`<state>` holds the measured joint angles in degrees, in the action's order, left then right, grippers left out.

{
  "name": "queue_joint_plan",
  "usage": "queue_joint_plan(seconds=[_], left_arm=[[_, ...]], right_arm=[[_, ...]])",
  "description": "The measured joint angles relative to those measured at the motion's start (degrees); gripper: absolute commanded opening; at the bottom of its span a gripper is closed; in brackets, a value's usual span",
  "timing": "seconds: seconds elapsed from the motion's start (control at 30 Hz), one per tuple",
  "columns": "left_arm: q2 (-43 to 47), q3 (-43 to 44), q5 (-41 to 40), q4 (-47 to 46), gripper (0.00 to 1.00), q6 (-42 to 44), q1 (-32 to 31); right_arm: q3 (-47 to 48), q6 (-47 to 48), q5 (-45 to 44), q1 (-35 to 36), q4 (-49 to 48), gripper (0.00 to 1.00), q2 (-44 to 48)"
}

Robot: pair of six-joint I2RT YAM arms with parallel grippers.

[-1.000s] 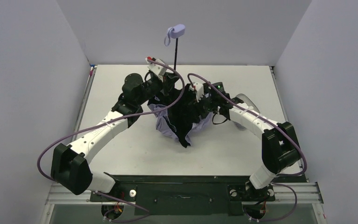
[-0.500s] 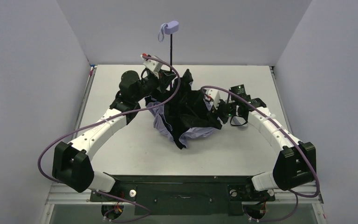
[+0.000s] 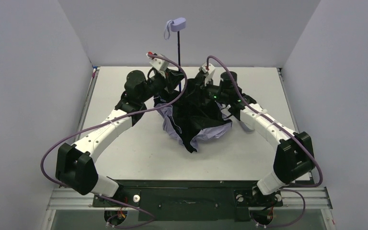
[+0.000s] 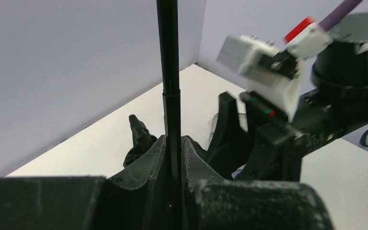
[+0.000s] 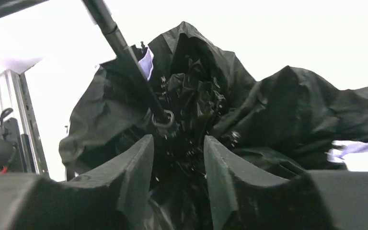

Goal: Open the umbrella

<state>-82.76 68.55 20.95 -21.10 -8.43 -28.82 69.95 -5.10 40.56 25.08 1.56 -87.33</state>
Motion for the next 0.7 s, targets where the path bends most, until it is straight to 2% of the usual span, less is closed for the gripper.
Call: queue_joint_plan(seconds=[0.13,0.33,0.47,0.7], left_arm=[[0.0,0.09,0.57,-0.63,0.0,-0.5,-0.28],[0.0,0.09,2.45,-0.35,0.0,-0.35,-0.33],[0.15,0.07,3.72,-0.17,0.0,-0.37,-0.33],[1.11,-1.73,5.03,-0.04,0.0,1.44,-0.35]], right_arm=[[0.07,-4.04,-2.71,2.34,-4.57,0.31,-4.7],[0.11,-7.26,-8.98,2.19,-7.54,0.31,-11.67],[0.11,-6.12,-11.76,1.36,-7.04,0.36,-14.27],[0.33,0.68,-13.62,-0.7,-3.54,0.55,-16.11]])
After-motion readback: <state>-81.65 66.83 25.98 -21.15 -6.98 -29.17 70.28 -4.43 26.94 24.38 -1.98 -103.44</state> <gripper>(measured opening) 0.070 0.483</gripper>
